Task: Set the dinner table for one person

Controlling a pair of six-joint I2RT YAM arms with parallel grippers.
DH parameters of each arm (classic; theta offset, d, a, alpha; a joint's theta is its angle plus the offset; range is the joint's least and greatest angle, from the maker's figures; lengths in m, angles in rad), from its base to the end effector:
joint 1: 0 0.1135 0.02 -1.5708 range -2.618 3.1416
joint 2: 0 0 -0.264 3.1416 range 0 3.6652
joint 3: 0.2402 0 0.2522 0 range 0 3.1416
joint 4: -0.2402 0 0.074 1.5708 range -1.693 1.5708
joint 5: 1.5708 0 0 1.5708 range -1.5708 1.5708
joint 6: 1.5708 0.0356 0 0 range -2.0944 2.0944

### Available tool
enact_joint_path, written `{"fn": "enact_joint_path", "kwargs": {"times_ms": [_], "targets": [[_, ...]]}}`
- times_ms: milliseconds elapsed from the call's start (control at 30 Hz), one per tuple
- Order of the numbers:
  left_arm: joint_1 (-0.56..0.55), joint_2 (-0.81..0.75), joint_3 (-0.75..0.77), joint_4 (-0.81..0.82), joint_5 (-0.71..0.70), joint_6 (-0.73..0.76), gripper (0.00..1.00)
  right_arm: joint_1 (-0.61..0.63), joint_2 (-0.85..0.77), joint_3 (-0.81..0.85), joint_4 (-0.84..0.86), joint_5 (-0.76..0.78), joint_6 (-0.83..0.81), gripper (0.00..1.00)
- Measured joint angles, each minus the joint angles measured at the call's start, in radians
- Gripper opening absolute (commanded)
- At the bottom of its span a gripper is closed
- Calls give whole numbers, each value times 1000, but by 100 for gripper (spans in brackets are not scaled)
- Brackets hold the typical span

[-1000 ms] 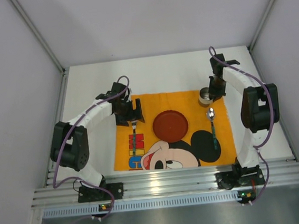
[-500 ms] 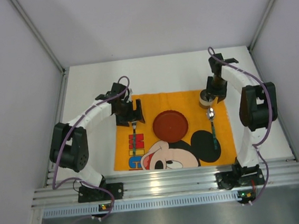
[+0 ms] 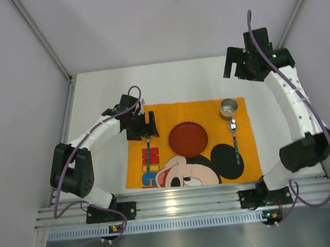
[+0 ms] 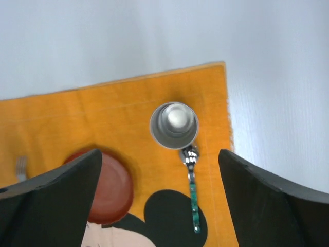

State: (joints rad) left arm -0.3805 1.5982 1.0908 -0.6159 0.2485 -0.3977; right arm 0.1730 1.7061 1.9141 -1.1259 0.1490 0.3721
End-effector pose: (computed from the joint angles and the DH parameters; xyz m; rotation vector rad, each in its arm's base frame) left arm 0.2915 -0.1260 0.2130 0.0549 2.7682 -0.5587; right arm 0.3449 0.0549 0.3976 0.3081 2.4557 0.0476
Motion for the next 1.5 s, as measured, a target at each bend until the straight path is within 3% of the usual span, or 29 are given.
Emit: {"fn": "enact_joint_path", "kwargs": {"times_ms": [167,300,400,533,700,900,1067,1233,1500], "targets": [[-1,-80,-45,28,-14,-20,91,134,-528,-441,241,-160,-29,100],[-6,-204,-89,47,-66,-38,95,169,-790,-753,396,-270,35,100],[-14,-354,-122,66,-157,-54,97,206,-853,-890,458,-314,74,100],[-17,-596,-219,163,-386,-67,98,252,-849,-912,478,-346,84,100],[-17,-873,-507,361,-591,13,98,299,-957,-900,463,-345,87,100],[-18,-983,-695,407,-785,130,98,328,-1188,-900,388,-334,118,100],[-16,-1077,-772,494,-779,223,99,329,-1283,-871,257,-330,146,100],[-11,-984,-854,727,-806,266,98,329,-1286,-769,122,-302,166,100],[103,-436,-873,1133,-768,316,98,329,-1354,-796,-32,-317,235,100]]}}
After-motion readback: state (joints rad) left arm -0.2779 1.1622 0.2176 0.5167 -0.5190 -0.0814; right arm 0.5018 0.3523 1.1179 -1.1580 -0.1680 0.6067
